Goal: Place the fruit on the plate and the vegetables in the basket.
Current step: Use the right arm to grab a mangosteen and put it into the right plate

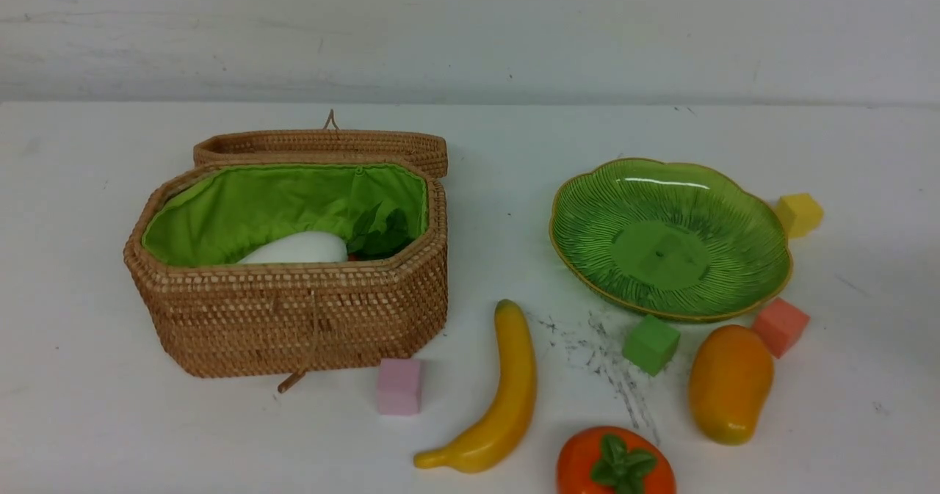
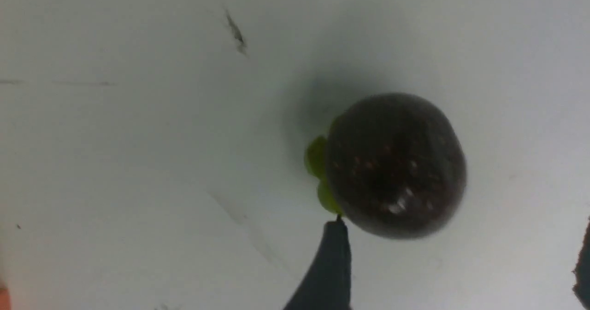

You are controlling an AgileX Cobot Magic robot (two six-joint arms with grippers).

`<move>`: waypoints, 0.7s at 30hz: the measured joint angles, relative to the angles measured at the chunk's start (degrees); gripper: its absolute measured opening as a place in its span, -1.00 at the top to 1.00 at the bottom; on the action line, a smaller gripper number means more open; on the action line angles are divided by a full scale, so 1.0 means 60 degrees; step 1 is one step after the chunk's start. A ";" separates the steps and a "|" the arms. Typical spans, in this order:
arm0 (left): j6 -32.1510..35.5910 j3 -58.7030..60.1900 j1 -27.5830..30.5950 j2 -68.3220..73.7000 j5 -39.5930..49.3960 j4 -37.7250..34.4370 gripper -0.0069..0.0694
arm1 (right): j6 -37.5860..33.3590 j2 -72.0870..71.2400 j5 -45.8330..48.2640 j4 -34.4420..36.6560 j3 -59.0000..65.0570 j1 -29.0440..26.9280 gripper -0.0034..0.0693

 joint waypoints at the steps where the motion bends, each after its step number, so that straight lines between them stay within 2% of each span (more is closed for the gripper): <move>1: 0.0000 0.0000 0.0000 0.0000 0.0000 0.0001 0.58 | 0.0000 0.0234 -0.0144 0.0031 -0.0142 0.0000 -0.94; 11: 0.0000 0.0000 0.0000 0.0000 0.0000 0.0028 0.56 | -0.0031 0.1678 -0.0701 -0.0947 -0.0424 -0.0088 -0.88; 15: 0.0000 0.0000 0.0000 0.0000 0.0000 0.0028 0.55 | -0.0118 0.2161 -0.0708 -0.0320 -0.0432 -0.0088 -0.83; 21: 0.0000 0.0000 0.0000 0.0000 0.0000 0.0028 0.54 | -0.1204 0.2495 -0.0627 0.0567 -0.0511 -0.0107 -0.66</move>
